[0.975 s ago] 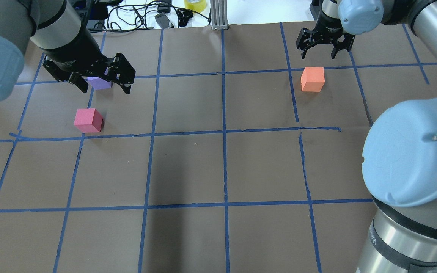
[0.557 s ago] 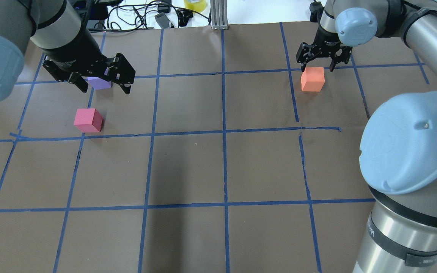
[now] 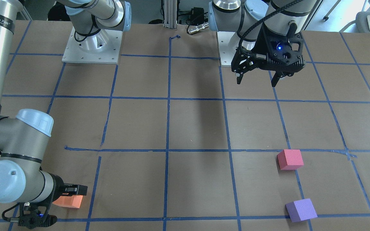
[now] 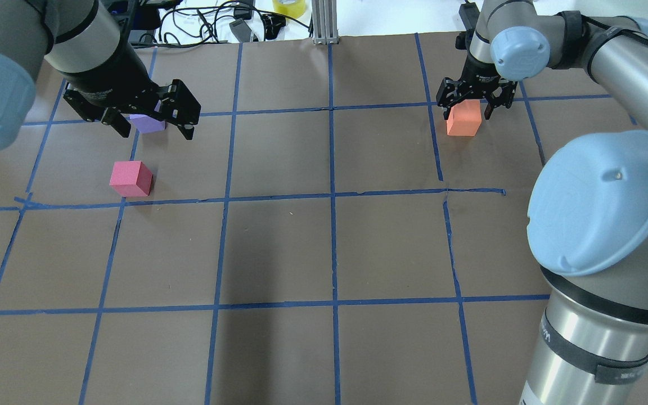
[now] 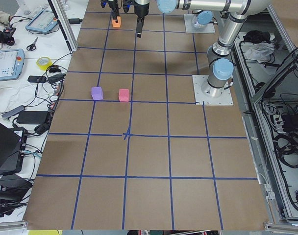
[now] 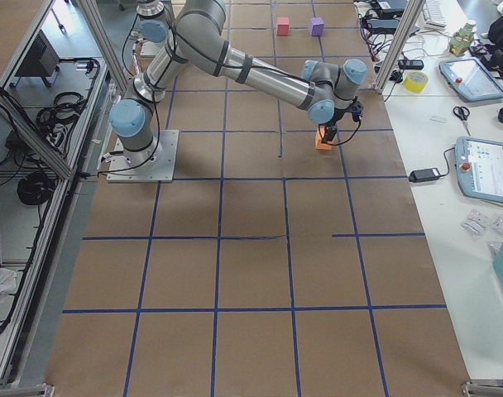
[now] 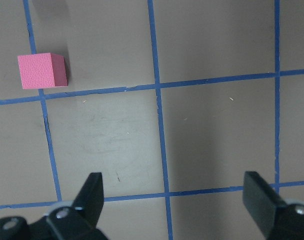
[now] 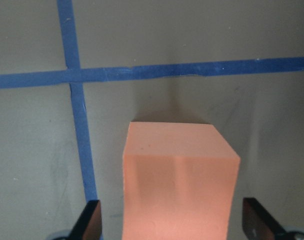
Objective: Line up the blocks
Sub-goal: 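Lower the right gripper over the orange cube and close on it, then carry the orange cube with the right gripper toward the table center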
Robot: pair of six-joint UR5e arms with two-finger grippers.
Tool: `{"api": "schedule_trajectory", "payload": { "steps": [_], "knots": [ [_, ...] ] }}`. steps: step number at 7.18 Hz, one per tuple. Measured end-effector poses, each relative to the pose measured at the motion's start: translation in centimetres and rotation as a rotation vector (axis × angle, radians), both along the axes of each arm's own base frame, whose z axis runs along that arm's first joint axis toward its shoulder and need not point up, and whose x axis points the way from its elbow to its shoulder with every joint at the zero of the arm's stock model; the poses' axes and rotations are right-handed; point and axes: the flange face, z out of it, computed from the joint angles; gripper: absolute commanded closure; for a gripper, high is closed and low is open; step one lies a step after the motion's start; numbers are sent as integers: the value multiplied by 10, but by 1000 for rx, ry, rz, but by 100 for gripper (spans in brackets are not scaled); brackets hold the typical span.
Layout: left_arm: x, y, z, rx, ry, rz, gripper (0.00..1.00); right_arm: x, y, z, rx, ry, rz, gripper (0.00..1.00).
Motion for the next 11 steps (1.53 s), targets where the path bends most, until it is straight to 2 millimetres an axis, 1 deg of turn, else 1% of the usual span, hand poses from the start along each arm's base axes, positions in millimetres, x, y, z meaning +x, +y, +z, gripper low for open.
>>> {"api": "schedule_trajectory", "payload": {
  "steps": [1,2,3,4,5,7,9,10,11],
  "knots": [
    [0,0,0,0,0,0,0,0,-3,-8,-2,1,-3,6],
    [0,0,0,0,-1,0,0,-1,-5,-14,-6,1,-4,25],
    [0,0,0,0,0,0,0,-1,-6,-16,-9,2,-4,40],
    [0,0,0,0,0,-1,0,-1,-7,-17,-10,2,-4,49],
    [0,0,0,0,0,-1,0,-1,-7,-17,-13,2,-4,55],
    [0,0,0,0,-1,-1,0,-1,-8,-15,-16,2,-5,55],
    [0,0,0,0,0,0,0,2,-11,-3,-36,4,0,55],
    [0,0,0,0,0,1,0,11,-12,4,-46,3,13,55],
    [0,0,0,0,0,1,0,35,-11,8,-55,2,43,54]
  ]
}}
